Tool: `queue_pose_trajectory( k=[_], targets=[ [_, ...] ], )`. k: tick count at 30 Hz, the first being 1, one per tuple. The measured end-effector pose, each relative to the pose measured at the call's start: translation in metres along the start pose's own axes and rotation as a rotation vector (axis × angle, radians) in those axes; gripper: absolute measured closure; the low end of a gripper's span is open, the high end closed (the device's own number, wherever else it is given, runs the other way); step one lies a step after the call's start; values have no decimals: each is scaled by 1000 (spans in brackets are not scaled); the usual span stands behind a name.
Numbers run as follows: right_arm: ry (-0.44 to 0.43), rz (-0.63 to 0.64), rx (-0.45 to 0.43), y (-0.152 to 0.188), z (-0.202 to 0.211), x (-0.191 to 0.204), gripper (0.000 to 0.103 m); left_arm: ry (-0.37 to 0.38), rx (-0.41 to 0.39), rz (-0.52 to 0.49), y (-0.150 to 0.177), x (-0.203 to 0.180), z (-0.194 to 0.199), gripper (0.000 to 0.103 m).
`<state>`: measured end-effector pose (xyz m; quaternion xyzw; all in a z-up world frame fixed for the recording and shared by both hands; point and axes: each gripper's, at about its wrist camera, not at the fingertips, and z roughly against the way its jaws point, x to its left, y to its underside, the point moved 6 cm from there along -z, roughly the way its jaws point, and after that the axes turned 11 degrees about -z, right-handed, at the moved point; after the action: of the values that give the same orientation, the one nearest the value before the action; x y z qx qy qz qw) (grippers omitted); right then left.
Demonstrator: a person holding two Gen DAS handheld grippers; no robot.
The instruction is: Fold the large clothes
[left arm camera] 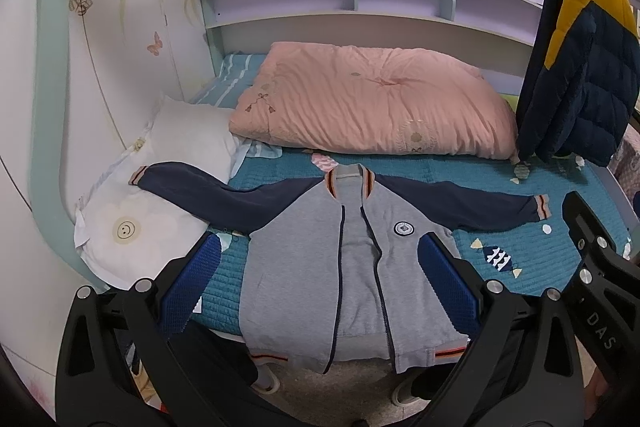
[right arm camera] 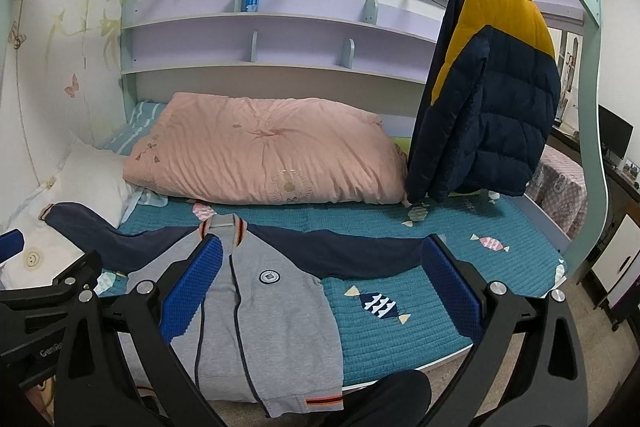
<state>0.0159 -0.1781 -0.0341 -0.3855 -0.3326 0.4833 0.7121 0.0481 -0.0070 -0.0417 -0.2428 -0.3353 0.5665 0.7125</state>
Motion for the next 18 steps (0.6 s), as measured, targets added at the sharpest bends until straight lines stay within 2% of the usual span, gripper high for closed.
queue_pose_trajectory(
  k=[18],
  targets=[
    [3, -24, 21, 5, 1, -7, 7, 0, -4, -2, 3, 3, 2, 5]
  ],
)
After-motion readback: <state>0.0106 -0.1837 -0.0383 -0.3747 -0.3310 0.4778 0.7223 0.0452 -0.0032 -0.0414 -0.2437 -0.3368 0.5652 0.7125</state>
